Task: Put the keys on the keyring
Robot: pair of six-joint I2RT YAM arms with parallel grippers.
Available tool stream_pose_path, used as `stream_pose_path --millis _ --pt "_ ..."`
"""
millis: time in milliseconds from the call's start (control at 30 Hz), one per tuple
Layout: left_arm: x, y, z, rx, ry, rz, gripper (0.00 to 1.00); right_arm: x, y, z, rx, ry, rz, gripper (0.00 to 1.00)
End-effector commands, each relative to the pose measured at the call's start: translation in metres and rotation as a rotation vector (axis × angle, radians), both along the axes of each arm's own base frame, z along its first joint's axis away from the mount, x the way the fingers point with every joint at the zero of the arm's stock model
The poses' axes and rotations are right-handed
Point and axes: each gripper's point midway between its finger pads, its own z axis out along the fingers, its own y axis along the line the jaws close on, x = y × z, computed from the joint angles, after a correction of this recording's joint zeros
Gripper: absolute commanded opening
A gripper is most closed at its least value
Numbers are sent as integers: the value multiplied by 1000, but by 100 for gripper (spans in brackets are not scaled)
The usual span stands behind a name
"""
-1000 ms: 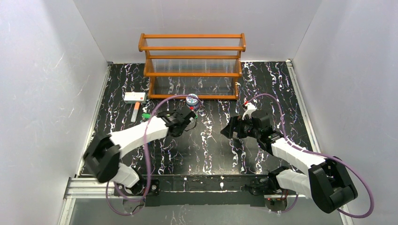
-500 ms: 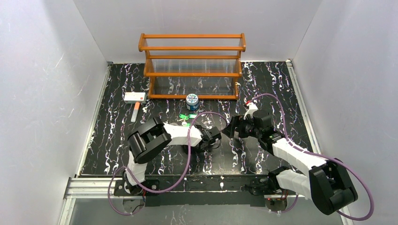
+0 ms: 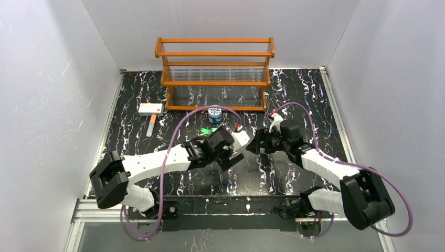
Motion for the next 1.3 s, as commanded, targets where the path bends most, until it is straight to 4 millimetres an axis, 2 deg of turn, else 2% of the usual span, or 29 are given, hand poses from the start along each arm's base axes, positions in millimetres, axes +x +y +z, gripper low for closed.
stream_pose_path --millis 0,67,200,300,467,567,733,867,1033,1267 --pt "7 -17 23 -317 129 146 98 8 25 17 61 -7 135 99" --pt "19 -9 25 -404 197 252 98 9 33 15 83 18 172 98" --pt "34 12 17 -514 312 409 98 11 47 8 101 72 209 87" --pt "42 31 11 -596 366 515 92 12 58 -1 53 101 231 72" --pt "53 75 -3 -705 412 732 84 12 87 -7 -49 76 290 71" --pt "55 97 -8 -747 422 828 80 16 106 -4 -112 25 314 70" --pt "53 124 -15 -722 383 937 69 20 136 -4 -225 -44 344 65" --pt "52 146 -14 -687 295 1010 61 24 156 -6 -283 -77 366 59" --pt "45 149 -15 -709 283 1003 57 19 180 -3 -264 -73 423 55" --pt "33 130 -29 -769 407 988 42 6 196 -7 -200 -9 478 49"
